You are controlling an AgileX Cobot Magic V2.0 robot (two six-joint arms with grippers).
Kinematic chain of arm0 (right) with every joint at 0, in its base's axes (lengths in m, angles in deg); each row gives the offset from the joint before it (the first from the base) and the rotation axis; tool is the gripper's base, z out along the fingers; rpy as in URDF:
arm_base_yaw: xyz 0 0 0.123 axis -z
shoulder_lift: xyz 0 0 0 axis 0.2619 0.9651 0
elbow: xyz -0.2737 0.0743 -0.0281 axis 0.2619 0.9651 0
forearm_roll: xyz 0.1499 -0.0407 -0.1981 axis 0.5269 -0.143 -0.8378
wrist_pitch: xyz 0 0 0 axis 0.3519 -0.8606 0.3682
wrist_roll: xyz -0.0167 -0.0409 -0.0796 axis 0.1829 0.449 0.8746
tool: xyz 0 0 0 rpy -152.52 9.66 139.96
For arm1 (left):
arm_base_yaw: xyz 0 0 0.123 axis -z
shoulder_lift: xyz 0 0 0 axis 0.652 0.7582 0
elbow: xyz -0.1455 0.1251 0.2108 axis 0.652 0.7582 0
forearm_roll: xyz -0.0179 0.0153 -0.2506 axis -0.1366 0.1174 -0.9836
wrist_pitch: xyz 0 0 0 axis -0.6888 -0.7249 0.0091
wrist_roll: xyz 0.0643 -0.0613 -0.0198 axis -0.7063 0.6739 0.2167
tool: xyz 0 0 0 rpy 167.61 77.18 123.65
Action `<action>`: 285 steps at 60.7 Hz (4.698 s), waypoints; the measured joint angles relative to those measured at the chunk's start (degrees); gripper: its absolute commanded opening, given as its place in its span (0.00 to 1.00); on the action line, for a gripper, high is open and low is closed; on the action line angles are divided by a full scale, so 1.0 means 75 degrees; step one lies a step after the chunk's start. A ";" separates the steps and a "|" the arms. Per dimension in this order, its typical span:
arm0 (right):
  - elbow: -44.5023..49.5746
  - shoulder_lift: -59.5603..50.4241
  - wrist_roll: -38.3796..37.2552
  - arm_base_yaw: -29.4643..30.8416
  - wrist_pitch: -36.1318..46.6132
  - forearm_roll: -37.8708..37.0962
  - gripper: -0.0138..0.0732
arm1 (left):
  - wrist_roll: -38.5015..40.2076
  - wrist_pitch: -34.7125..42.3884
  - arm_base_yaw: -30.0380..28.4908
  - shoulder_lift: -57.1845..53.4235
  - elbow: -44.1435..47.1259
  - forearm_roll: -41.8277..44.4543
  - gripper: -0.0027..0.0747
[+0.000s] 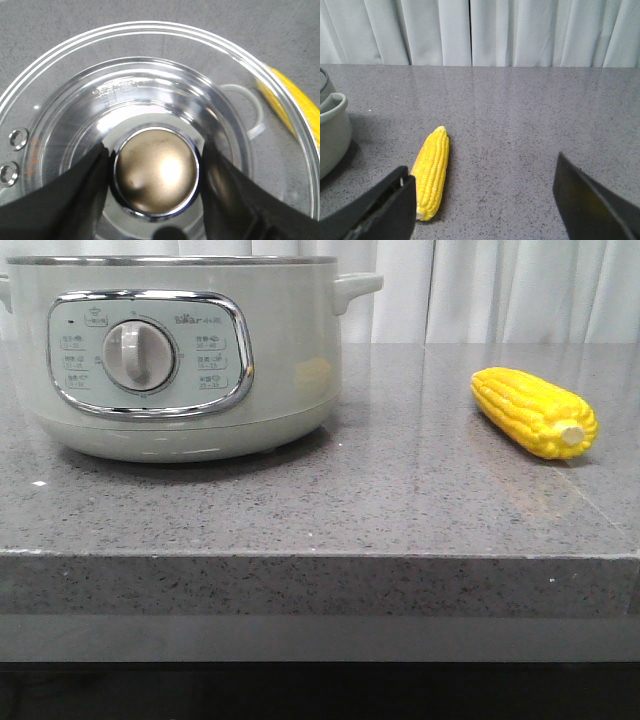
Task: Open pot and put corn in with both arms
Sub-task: 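Lower the right gripper over the yellow corn cob and grasp it, then carry the corn over the open pot and release it inside, then lower the held glass lid back onto the pot with the left gripper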
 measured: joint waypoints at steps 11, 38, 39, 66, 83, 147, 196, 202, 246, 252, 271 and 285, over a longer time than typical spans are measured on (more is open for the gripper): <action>0.0000 0.0000 0.0000 0.0000 0.0000 0.0000 0.83 | -0.0045 0.0100 0.0000 -0.1101 0.1272 -0.0033 0.29; 0.0000 0.0712 0.0000 0.0000 -0.0076 -0.0005 0.83 | -0.0090 0.0918 0.0000 -0.4497 0.5557 -0.0045 0.29; 0.0000 0.0763 0.0000 0.0000 -0.0076 -0.0005 0.83 | -0.0090 0.0918 0.0000 -0.4608 0.5686 -0.0045 0.29; -0.0658 0.3676 0.0000 0.0000 0.0116 0.0340 0.83 | -0.0005 0.0949 0.0000 -0.8075 0.7998 -0.0168 0.29; -0.2182 0.5894 0.0000 -0.0624 -0.0163 0.0441 0.83 | 0.0011 0.0831 0.0000 -0.8939 0.8014 -0.0185 0.29; -0.5037 0.7494 0.0425 -0.1682 -0.0573 0.0914 0.44 | 0.0024 0.0624 0.0000 -0.9008 0.8014 -0.0198 0.29; -0.8735 1.0613 0.0538 -0.4810 -0.0951 0.0914 0.72 | 0.0024 0.0624 0.0000 -0.9008 0.8014 -0.0275 0.29; -0.8767 1.0581 0.0538 -0.4810 -0.0951 0.0914 0.72 | 0.0024 0.0624 0.0000 -0.9008 0.8014 -0.0275 0.29; -0.8894 0.9028 0.0550 -0.3885 -0.1657 0.0900 0.08 | 0.0024 0.0624 0.0000 -0.9008 0.8014 -0.0275 0.29; -0.8726 0.8570 0.0554 -0.3543 -0.1856 0.0824 0.08 | 0.0024 0.0624 0.0000 -0.8921 0.7978 -0.0275 0.29; -0.5407 0.5831 0.0587 -0.3371 -0.0942 0.0358 0.08 | 0.0024 0.0712 0.0000 -0.6658 0.6364 -0.0133 0.29; -0.2896 0.3422 0.0600 -0.3371 -0.0260 0.0340 0.08 | 0.0024 0.0987 0.0000 -0.4384 0.4672 -0.0056 0.29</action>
